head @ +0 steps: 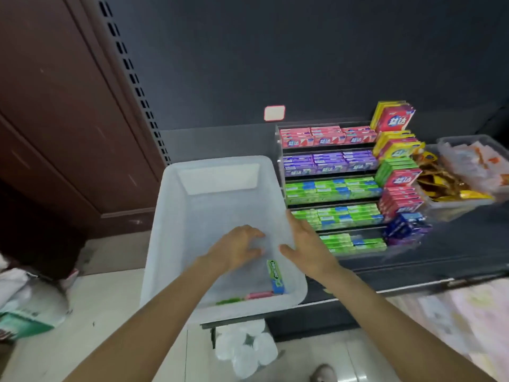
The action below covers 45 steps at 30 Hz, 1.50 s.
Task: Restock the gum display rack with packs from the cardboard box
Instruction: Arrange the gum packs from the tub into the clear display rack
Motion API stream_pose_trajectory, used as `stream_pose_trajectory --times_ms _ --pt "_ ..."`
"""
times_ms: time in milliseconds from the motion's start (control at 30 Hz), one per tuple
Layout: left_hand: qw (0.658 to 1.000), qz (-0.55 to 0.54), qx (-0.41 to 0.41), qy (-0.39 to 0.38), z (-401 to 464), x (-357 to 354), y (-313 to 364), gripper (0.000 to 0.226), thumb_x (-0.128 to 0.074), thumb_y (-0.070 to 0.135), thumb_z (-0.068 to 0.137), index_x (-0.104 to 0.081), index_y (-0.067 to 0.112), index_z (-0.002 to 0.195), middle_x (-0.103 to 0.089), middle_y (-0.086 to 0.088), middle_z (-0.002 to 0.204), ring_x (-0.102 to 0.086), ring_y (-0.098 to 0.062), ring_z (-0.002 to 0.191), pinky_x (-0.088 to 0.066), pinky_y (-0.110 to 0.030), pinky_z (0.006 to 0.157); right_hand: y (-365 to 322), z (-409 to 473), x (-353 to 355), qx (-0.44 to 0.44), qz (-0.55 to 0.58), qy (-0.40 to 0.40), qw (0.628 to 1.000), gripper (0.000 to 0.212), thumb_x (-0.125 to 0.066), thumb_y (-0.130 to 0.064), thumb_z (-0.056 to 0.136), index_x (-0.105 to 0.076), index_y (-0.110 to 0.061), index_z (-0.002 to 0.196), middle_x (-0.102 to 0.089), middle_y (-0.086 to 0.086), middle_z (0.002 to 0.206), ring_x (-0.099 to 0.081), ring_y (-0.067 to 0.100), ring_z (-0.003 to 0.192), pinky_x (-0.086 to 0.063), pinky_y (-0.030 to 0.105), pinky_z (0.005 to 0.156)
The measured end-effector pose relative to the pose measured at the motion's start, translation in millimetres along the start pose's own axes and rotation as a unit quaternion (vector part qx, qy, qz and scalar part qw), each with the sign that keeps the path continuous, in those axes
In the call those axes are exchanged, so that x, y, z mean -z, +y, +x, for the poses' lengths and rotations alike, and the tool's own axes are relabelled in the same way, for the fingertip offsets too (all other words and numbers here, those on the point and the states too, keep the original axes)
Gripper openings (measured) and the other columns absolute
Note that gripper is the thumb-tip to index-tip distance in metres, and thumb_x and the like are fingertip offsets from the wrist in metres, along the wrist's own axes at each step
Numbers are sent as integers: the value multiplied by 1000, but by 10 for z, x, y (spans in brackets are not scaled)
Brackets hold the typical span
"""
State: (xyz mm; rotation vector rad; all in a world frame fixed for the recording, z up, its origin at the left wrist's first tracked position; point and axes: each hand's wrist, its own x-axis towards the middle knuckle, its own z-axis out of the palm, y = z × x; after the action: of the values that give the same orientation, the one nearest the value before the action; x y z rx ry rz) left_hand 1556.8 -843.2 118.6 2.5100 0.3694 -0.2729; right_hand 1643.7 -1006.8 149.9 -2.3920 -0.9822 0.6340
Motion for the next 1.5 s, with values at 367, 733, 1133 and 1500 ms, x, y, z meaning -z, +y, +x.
stream_pose_trajectory --times_ms 367,733,1133,1500 --pt "985 99 -124 -70 106 -354 -83 42 -66 11 77 -61 26 116 -51 1 126 -46 -21 115 -39 -38 97 -76 -257 -145 -57 -9 36 998 77 -55 -21 93 -5 -20 151 -37 12 142 -44 26 125 -36 28 99" --pt "960 215 -182 2 79 -380 -98 30 -52 30 91 -57 29 121 -52 3 121 -46 -19 115 -30 -30 90 -65 -268 -193 -63 -9 49 997 75 -54 -22 94 -5 -21 151 -41 13 139 -46 26 123 -39 34 102" --pt "986 -68 53 140 -162 16 -457 13 -56 20 90 -63 14 97 -64 -6 94 -59 -28 92 -49 -37 79 -311 -195 -163 46 -142 54 987 50 -51 -12 93 -39 -17 140 -35 1 141 -32 17 131 -43 35 99" --pt "961 -167 118 188 -453 189 -572 10 -56 16 89 -62 11 83 -67 -14 89 -61 -29 82 -45 -29 67 -463 167 -551 22 -108 -274 955 31 -70 -8 78 -68 -11 109 -68 4 110 -61 13 99 -40 17 81"
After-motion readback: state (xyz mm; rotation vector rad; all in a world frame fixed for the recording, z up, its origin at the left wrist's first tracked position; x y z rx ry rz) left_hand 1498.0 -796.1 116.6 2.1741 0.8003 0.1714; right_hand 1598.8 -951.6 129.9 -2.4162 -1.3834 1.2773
